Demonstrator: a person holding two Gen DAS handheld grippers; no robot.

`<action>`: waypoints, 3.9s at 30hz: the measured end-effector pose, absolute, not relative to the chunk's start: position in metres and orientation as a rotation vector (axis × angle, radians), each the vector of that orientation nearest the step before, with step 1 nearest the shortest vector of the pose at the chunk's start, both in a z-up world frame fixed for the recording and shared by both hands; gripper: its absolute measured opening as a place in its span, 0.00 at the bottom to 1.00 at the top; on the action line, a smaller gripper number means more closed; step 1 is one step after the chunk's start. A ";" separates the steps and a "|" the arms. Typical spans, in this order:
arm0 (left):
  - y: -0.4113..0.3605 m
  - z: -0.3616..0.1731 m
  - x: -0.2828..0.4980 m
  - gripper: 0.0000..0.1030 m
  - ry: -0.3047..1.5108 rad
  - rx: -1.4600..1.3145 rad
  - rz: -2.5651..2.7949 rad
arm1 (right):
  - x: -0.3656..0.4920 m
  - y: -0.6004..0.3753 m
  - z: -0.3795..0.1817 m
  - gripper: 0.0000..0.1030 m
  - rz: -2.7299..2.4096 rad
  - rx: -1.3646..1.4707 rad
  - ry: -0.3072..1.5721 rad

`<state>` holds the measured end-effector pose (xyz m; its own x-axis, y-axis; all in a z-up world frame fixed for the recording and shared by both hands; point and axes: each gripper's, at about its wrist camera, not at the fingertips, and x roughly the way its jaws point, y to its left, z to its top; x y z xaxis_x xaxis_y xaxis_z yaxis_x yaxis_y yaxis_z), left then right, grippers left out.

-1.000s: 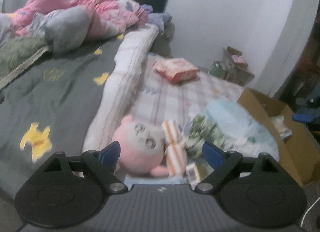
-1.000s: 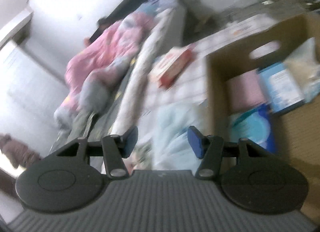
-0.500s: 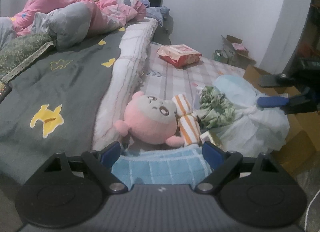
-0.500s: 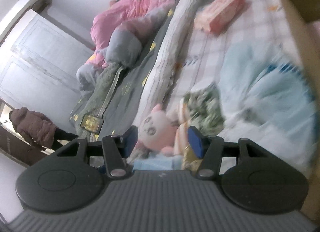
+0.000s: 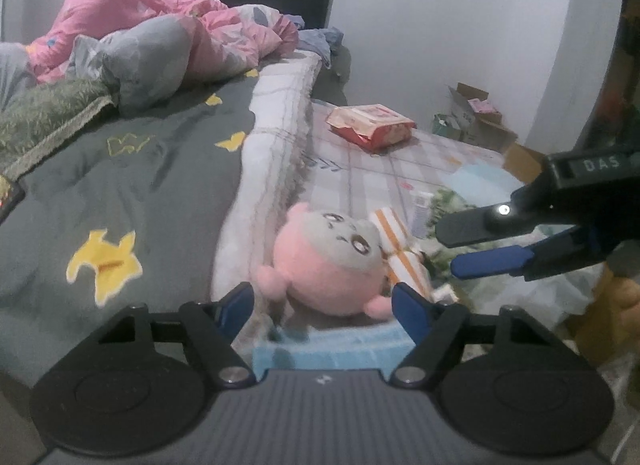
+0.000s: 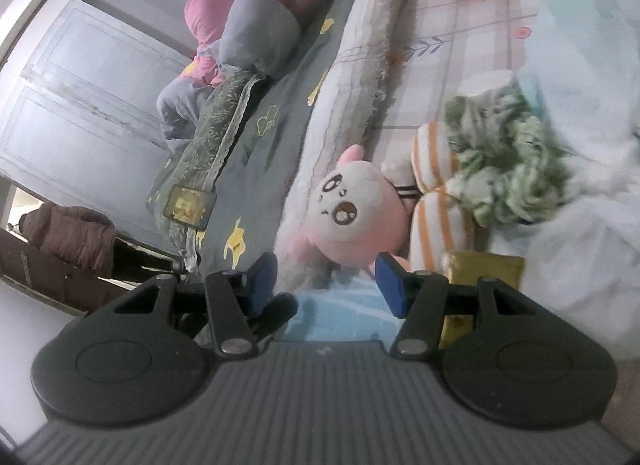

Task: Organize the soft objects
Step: 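Move the open right tool back over the bed to the pink plush toy, then close the right tool on the pink plush toy's body, then carry the pink plush toy into the cardboard box and lower it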

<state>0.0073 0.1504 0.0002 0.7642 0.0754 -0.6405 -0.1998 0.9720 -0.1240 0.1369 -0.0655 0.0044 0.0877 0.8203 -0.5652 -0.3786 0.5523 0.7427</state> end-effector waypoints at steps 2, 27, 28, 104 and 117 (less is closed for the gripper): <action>0.157 -0.005 0.017 0.67 0.704 -0.185 0.163 | 0.141 -0.056 0.002 0.53 0.934 0.458 1.167; 0.206 -0.032 0.054 0.34 0.786 -0.330 0.120 | 0.192 0.021 -0.024 0.62 0.864 0.244 1.175; 0.209 -0.032 0.054 0.35 0.783 -0.357 0.110 | 0.194 0.021 -0.025 0.63 0.865 0.255 1.185; -0.208 0.005 0.299 0.51 1.058 -0.068 -0.628 | 0.242 -0.437 -0.029 0.70 0.246 0.729 1.118; -0.202 -0.007 0.310 0.62 1.121 -0.078 -0.523 | 0.263 -0.432 -0.075 0.74 0.215 0.844 1.209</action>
